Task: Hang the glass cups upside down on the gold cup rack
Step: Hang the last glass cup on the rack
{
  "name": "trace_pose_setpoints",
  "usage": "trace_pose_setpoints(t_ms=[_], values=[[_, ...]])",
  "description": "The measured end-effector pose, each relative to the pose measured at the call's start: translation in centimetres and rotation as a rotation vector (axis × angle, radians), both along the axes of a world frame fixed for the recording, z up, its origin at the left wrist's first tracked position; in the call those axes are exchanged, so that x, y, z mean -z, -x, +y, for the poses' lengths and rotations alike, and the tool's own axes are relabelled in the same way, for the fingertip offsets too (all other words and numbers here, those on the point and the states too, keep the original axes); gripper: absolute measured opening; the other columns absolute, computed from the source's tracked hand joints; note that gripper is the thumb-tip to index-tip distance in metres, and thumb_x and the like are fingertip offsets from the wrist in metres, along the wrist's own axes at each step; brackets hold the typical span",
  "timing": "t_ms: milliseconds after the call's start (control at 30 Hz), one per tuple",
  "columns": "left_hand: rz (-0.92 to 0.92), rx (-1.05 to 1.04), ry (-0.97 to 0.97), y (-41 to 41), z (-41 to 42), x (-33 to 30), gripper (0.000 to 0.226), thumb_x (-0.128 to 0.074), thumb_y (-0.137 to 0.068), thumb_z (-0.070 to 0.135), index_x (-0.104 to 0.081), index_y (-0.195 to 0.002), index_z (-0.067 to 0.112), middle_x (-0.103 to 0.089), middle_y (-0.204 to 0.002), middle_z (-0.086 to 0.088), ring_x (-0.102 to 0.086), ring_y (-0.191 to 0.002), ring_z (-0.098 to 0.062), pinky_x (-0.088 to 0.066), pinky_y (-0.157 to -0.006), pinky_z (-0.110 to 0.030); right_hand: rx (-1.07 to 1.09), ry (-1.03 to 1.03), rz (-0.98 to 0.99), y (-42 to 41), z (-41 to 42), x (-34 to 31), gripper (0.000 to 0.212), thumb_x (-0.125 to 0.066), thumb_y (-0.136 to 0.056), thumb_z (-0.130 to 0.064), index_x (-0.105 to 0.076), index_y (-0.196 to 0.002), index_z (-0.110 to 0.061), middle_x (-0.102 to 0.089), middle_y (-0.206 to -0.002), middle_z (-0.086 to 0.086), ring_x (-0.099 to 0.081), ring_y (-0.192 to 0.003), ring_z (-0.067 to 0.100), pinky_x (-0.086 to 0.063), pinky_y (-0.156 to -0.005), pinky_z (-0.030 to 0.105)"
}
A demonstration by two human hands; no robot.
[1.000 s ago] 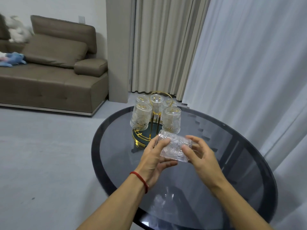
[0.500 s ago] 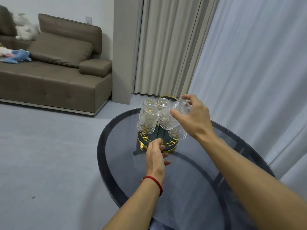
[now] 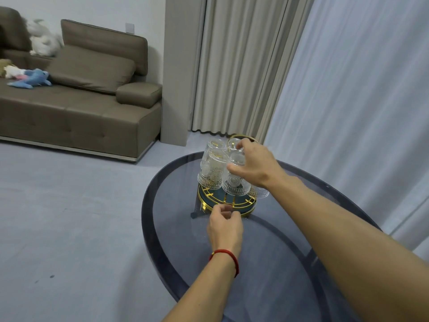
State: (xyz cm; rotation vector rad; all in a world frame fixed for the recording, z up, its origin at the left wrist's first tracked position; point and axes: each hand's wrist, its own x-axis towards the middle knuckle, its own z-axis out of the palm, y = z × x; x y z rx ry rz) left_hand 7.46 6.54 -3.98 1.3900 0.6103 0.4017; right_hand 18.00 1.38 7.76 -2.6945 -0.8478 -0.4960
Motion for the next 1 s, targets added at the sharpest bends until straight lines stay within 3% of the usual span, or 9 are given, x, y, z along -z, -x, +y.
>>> trace_pose_setpoints(t_ms=[133, 300, 367, 433, 500, 567, 667, 767, 1000], values=[[0.009, -0.013, -0.073, -0.1, -0.5, 0.0, 0.011, -0.064, -0.089, 0.014, -0.063, -0.092, 0.024, -0.065, -0.089, 0.005, -0.061, -0.083, -0.012, -0.046, -0.066, -0.028, 0.015, 0.161, -0.055, -1.0, 0.1, 1.6, 0.06, -0.058, -0.088, -0.061, -0.055, -0.136, -0.024, -0.069, -0.123, 0.002, -0.048, -0.124, 0.028, -0.033, -0.101, 0.046], [-0.032, 0.125, -0.311, -0.3, -1.1, 0.7, 0.024, -0.058, -0.086, 0.006, -0.069, -0.102, 0.02, -0.068, -0.11, 0.0, -0.057, -0.108, -0.018, -0.049, -0.093, -0.035, 0.021, 0.149, -0.084, -1.8, -0.8, 2.7, 0.062, -0.05, -0.09, -0.071, -0.057, -0.134, -0.028, -0.068, -0.125, -0.002, -0.037, -0.134, 0.025, -0.028, -0.101, 0.047], [-0.06, 0.197, -0.413, -0.5, -1.5, 1.1, 0.029, -0.057, -0.086, 0.006, -0.069, -0.108, 0.021, -0.066, -0.116, 0.001, -0.053, -0.117, -0.017, -0.045, -0.1, -0.035, -0.006, 0.09, -0.079, -1.9, -1.5, 3.1, 0.062, -0.045, -0.092, -0.071, -0.057, -0.136, -0.029, -0.063, -0.134, -0.004, -0.035, -0.137, 0.023, -0.026, -0.102, 0.045], [-0.08, 0.237, -0.581, -0.8, -1.7, 1.6, 0.034, -0.058, -0.084, 0.007, -0.067, -0.115, 0.019, -0.064, -0.123, 0.003, -0.049, -0.124, -0.016, -0.04, -0.104, -0.031, -0.014, -0.112, -0.059, -1.7, -2.6, 3.5, 0.055, -0.041, -0.096, -0.061, -0.06, -0.134, -0.027, -0.061, -0.137, -0.005, -0.039, -0.134, 0.019, -0.028, -0.099, 0.04], [-0.075, 0.274, -0.784, -1.3, -1.8, 2.4, 0.044, -0.059, -0.083, 0.009, -0.063, -0.126, 0.018, -0.056, -0.139, 0.002, -0.039, -0.137, -0.018, -0.035, -0.11, -0.032, 0.025, -0.387, -0.069, -1.7, -4.2, 3.9, 0.04, -0.048, -0.097, -0.044, -0.064, -0.127, -0.021, -0.064, -0.132, -0.002, -0.046, -0.129, 0.021, -0.035, -0.103, 0.04], [-0.024, 0.339, -0.974, -1.7, -1.8, 3.4, 0.058, -0.057, -0.085, 0.015, -0.05, -0.142, 0.02, -0.035, -0.16, 0.002, -0.017, -0.151, -0.019, -0.024, -0.119, -0.038, 0.092, -0.562, -0.055, -1.7, -5.9, 4.4, 0.034, -0.06, -0.094, -0.028, -0.061, -0.126, -0.016, -0.062, -0.128, 0.003, -0.05, -0.125, 0.024, -0.04, -0.107, 0.043], [0.055, 0.428, -1.197, -2.2, -1.7, 5.1, 0.069, -0.053, -0.089, 0.026, -0.03, -0.154, 0.022, -0.011, -0.169, 0.001, 0.004, -0.155, -0.02, -0.011, -0.124, -0.046, 0.126, -0.54, 0.096, -2.1, -7.5, 5.1, 0.051, -0.069, -0.088, -0.029, -0.053, -0.134, -0.016, -0.055, -0.134, 0.006, -0.051, -0.126, 0.023, -0.041, -0.11, 0.039], [0.095, 0.451, -1.325, -2.6, -1.5, 6.3, 0.07, -0.047, -0.091, 0.034, -0.023, -0.156, 0.023, -0.005, -0.17, -0.001, 0.007, -0.155, -0.021, -0.009, -0.124, -0.051, 0.085, -0.482, 0.211, -2.9, -7.4, 5.5, 0.065, -0.072, -0.088, -0.037, -0.045, -0.145, -0.018, -0.05, -0.145, 0.003, -0.046, -0.135, 0.02, -0.038, -0.11, 0.035], [0.132, 0.408, -1.364, -3.2, -1.5, 7.3, 0.073, -0.032, -0.092, 0.047, -0.015, -0.159, 0.024, 0.002, -0.17, -0.004, 0.014, -0.154, -0.021, -0.003, -0.123, -0.057, 0.001, -0.519, 0.191, -4.5, -6.0, 5.2, 0.06, -0.076, -0.09, -0.036, -0.051, -0.141, -0.017, -0.056, -0.146, 0.001, -0.051, -0.136, 0.015, -0.037, -0.102, 0.024]])
